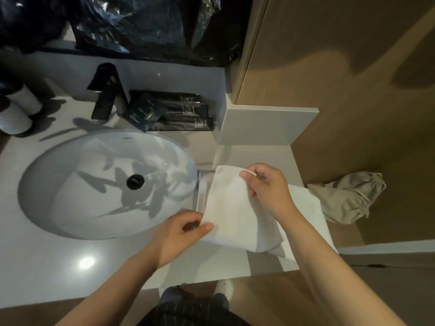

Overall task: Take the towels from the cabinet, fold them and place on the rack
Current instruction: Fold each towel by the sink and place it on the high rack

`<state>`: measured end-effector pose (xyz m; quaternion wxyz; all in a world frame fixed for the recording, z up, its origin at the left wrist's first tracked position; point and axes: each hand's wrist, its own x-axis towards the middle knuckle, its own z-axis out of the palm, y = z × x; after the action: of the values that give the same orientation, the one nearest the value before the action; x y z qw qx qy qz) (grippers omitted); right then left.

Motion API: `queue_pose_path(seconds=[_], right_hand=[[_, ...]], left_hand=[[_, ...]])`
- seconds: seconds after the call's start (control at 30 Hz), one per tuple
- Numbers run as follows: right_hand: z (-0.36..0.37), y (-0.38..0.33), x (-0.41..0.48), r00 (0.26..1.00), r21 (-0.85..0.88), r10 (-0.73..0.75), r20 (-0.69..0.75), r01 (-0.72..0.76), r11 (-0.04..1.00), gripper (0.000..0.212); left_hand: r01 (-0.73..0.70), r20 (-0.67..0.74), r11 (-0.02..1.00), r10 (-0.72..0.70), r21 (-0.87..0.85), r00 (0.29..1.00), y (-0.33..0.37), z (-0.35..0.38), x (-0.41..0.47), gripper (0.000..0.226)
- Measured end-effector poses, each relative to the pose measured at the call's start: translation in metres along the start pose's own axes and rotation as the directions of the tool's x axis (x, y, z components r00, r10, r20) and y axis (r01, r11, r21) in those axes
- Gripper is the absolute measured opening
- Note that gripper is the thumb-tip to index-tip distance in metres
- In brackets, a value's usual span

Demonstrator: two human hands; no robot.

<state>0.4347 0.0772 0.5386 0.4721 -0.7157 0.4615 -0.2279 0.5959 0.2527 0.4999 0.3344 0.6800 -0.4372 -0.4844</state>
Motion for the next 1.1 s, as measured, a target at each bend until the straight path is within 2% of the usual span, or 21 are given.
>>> queue_pose_path(seconds=[0.07,0.13,0.3,0.37,0.43,0.5,0.57,0.63,0.7,0.77,0.83,0.93,1.0,1.1], right_hand=[[0.005,0.001,0.006,1.0,0.082,0.015,0.0,-0.015,0.997,0.027],[0.01,0.006,0.008,1.0,0.135,0.026,-0.006,-0.025,0.991,0.025],[0.02,0.016,0.016,0.998,0.174,0.039,-0.058,-0.028,0.984,0.023],[0.023,0.02,0.021,0.997,0.156,0.053,-0.055,-0.043,0.987,0.023],[0.026,0.027,0.025,0.998,0.129,0.056,-0.015,-0.054,0.99,0.019],[0.026,0.035,0.023,0.997,0.071,0.056,0.05,-0.06,0.996,0.002],[0.021,0.047,0.016,0.995,-0.047,0.039,0.089,-0.035,0.998,0.03],[0.01,0.057,0.006,0.995,-0.185,-0.012,0.097,0.03,0.982,0.043],[0.0,0.07,-0.005,0.991,-0.313,-0.058,0.123,0.095,0.945,0.043],[-0.009,0.084,-0.011,0.985,-0.47,-0.019,0.169,0.098,0.877,0.045],[-0.013,0.096,-0.015,0.978,-0.619,0.051,0.2,0.086,0.781,0.049],[-0.015,0.105,-0.017,0.974,-0.653,0.059,0.218,0.101,0.751,0.051],[-0.015,0.108,-0.015,0.975,-0.636,0.05,0.215,0.101,0.765,0.051],[-0.016,0.113,-0.012,0.974,-0.593,0.051,0.222,0.093,0.8,0.053]], left_hand=[[-0.019,-0.03,0.998,0.017,-0.065,0.999,0.002,0.005,-0.001,0.019],[-0.01,-0.125,0.996,-0.001,-0.084,0.992,0.001,0.011,-0.002,0.008],[0.14,-0.283,0.987,-0.111,0.082,0.953,0.003,0.01,-0.002,0.033],[0.195,-0.266,0.973,-0.158,0.119,0.951,0.004,0.005,0.002,0.042],[0.241,-0.196,0.964,-0.217,0.11,0.956,0.007,0.004,0.006,0.039],[0.265,-0.111,0.964,-0.265,-0.013,0.958,0.012,0.009,0.008,0.022],[0.292,-0.089,0.946,-0.306,-0.143,0.948,0.014,0.012,0.01,0.018],[0.309,-0.126,0.923,-0.343,-0.231,0.931,0.015,0.01,0.009,0.025],[0.304,-0.153,0.924,-0.343,-0.231,0.927,0.015,0.008,0.007,0.026],[0.3,-0.15,0.938,-0.326,-0.176,0.933,0.014,0.008,0.004,0.019],[0.314,-0.108,0.94,-0.329,-0.13,0.938,0.015,0.011,0.004,0.023],[0.364,-0.034,0.926,-0.369,-0.103,0.929,0.018,0.014,0.009,0.038],[0.377,-0.025,0.911,-0.386,-0.17,0.922,0.021,0.014,0.013,0.035],[0.3,-0.132,0.9,-0.355,-0.316,0.926,0.028,0.011,0.013,0.019]])
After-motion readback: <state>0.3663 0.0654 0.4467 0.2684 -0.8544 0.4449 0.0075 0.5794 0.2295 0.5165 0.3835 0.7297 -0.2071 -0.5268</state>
